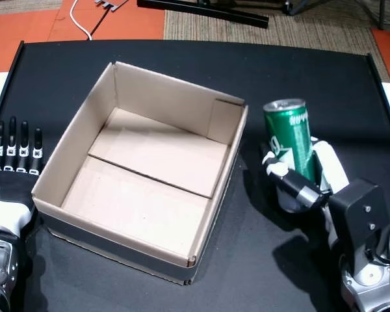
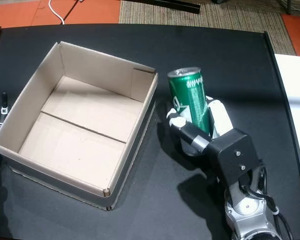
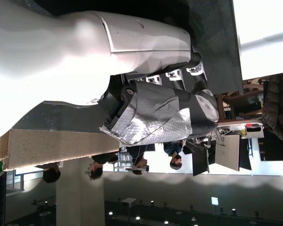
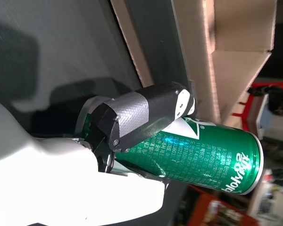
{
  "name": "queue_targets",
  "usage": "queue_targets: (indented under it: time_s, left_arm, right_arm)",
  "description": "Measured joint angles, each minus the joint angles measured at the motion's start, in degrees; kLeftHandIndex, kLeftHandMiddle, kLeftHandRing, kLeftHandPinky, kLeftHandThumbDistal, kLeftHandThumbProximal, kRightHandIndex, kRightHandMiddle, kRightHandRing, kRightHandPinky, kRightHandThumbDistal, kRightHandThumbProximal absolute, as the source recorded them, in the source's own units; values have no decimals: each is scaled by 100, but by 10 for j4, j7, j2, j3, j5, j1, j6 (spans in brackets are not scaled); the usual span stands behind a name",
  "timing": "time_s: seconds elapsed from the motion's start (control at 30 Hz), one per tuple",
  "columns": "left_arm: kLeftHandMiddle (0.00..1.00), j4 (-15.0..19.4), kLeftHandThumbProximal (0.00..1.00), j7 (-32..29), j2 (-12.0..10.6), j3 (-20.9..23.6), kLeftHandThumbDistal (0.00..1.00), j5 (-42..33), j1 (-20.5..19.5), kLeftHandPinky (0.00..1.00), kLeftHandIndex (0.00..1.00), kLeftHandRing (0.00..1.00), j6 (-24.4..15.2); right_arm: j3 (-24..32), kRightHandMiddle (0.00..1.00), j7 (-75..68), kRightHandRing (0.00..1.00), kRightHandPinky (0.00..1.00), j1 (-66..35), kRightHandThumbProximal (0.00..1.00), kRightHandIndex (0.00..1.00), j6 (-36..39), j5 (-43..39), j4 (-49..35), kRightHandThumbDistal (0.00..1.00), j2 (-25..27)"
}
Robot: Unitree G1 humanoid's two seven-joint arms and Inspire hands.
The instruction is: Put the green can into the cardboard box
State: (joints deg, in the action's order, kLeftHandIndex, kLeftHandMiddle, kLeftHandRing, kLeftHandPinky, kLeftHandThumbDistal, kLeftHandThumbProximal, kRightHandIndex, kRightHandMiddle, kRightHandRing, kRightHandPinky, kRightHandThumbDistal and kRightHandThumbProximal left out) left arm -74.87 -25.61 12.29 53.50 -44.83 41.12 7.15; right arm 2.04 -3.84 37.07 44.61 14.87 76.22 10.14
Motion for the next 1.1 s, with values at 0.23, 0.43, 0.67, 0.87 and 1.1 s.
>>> queue_targets:
  time_s: [0.23, 0.43, 0.67, 0.87, 1.1]
  left_arm:
    - [57, 0, 63, 13, -3, -1, 0, 0, 6, 81, 55, 69, -7]
    - [56, -1, 62, 19, -5, 0, 0, 0, 10, 79, 56, 68, -8]
    - [55, 0, 63, 20, -7, -6, 0, 2, 11, 80, 56, 66, -17]
    - [55, 0, 62, 20, -11, -11, 0, 2, 12, 82, 54, 65, -26]
    - [54, 0, 63, 21, -12, -11, 0, 2, 13, 82, 53, 65, -26]
  right_arm:
    - [-53, 17, -124, 28, 18, 52, 58, 7, 107, 74, -35, 9, 41]
    - [-83, 13, -209, 23, 20, 105, 22, 3, 145, 125, -53, 8, 67]
    - [-102, 0, -260, 7, 18, 150, 20, 0, 164, 153, -57, 8, 82]
    - [-134, 0, -382, 0, 12, 203, 17, 0, 147, 226, -67, 16, 102]
    - [-167, 0, -496, 0, 11, 263, 44, 0, 121, 272, -71, 18, 109]
